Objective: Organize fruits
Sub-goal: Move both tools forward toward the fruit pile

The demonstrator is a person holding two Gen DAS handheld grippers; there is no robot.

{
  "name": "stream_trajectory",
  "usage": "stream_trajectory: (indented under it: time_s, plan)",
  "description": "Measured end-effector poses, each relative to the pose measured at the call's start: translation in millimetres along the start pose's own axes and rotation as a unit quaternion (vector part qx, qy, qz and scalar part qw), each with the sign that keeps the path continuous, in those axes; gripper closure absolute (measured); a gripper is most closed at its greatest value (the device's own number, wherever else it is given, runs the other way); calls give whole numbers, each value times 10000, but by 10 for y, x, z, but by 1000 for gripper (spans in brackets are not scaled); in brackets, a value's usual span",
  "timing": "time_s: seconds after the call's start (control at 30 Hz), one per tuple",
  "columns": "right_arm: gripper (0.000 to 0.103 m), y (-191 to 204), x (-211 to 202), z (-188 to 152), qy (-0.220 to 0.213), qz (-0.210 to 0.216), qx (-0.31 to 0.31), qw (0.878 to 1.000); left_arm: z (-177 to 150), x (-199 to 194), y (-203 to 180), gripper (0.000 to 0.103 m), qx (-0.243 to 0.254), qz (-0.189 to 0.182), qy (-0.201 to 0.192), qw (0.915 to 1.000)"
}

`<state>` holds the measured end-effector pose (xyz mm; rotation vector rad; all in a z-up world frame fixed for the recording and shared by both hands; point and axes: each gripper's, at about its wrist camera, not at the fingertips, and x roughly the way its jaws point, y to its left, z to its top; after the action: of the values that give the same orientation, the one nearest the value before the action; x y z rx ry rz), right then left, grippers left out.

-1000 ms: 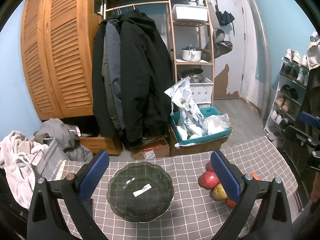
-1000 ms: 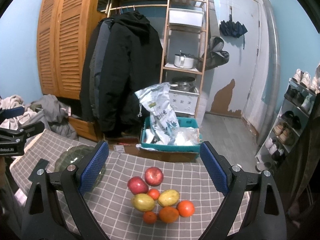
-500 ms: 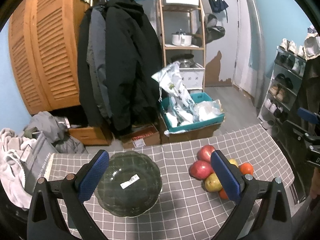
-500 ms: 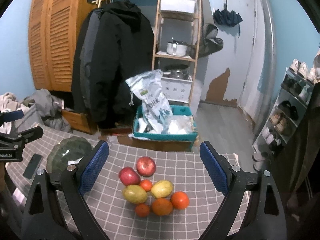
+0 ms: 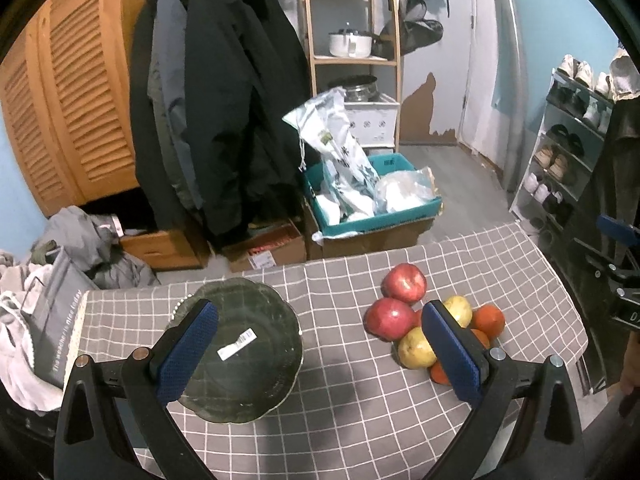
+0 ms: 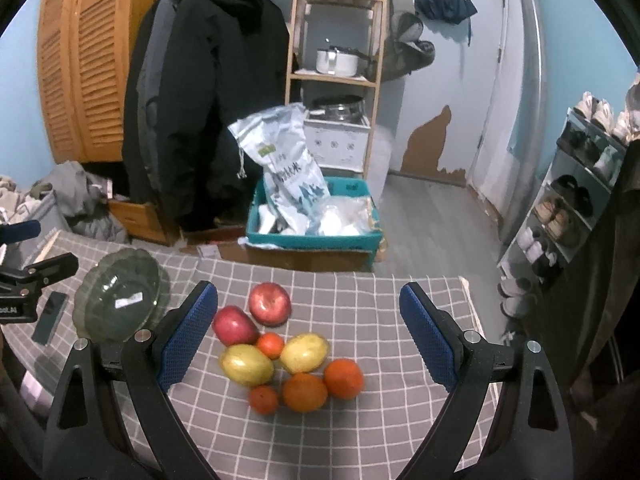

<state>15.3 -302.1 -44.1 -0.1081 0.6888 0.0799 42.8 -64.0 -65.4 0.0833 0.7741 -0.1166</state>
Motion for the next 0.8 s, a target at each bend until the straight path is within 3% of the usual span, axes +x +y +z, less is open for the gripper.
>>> stream_trajectory:
  time_s: [0.3,0.8]
  plan:
    - [12,-166,272,-168,425,-112,71,9990,-45,275,-183,1,127,-20,348,9993]
    - [12,-464,749,-495,1165,-234,286,9925,-229,855,-501,1,73,-354,1082,9935]
